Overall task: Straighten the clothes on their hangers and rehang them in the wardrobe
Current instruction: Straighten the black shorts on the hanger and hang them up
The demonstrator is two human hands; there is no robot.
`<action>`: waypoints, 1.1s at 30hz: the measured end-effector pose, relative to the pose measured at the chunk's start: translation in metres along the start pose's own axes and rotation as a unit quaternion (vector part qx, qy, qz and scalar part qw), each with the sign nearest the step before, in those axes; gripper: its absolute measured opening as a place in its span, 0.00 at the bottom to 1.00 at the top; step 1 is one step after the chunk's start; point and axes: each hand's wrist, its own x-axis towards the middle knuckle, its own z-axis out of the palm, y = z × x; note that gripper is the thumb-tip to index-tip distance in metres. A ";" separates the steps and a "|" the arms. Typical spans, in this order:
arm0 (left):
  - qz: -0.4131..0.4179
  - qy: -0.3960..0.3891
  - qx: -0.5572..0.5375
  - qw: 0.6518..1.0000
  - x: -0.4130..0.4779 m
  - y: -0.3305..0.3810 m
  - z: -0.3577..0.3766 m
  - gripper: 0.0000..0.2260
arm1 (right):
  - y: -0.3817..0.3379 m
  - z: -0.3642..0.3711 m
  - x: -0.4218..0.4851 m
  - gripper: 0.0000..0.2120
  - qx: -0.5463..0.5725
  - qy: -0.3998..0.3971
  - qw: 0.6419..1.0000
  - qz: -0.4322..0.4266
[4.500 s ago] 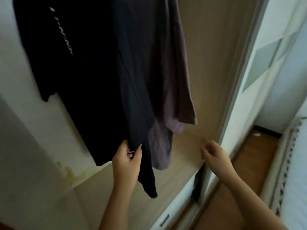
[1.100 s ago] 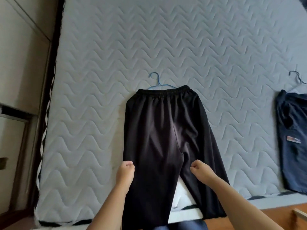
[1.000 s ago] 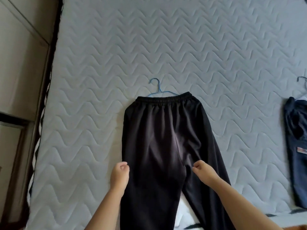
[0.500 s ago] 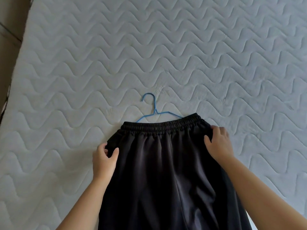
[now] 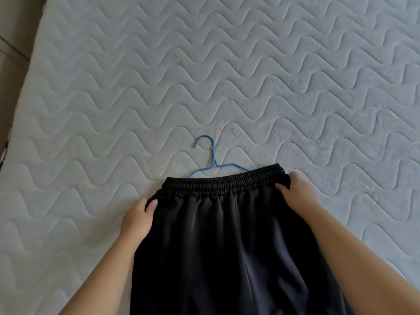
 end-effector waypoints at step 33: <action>-0.228 -0.088 -0.143 0.959 -0.479 -0.138 -0.026 0.19 | 0.158 -0.036 -0.398 0.15 0.001 -0.237 0.969 0.063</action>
